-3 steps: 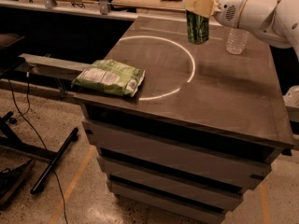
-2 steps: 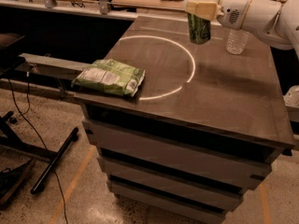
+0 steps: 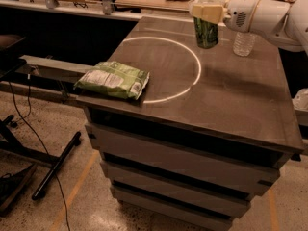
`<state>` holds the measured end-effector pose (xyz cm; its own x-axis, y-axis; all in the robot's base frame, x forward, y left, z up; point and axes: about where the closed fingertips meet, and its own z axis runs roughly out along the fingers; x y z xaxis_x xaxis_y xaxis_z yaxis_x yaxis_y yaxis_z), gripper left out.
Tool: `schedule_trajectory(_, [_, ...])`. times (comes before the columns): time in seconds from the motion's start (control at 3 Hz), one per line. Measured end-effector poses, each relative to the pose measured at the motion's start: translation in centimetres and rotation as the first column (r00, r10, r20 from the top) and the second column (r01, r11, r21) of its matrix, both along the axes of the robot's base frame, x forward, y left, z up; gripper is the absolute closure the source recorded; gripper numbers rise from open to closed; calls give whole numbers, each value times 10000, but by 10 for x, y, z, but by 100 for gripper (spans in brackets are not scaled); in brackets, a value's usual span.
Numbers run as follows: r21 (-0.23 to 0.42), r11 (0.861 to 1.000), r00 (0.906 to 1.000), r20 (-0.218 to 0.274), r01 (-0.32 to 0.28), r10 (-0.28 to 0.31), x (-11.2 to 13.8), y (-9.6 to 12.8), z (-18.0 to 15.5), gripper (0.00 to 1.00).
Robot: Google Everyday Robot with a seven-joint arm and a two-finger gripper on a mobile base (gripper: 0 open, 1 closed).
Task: Place green can upright
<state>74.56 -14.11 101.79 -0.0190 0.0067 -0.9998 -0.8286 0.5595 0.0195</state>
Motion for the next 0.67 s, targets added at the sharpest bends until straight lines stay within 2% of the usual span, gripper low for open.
schedule_trajectory(0.33, [-203,9997,9999,-81,123,-124,-16,-24,-4,100])
schedule_trajectory(0.67, [90,10000,10000,-87,-13,13,-26,-42,-6,100])
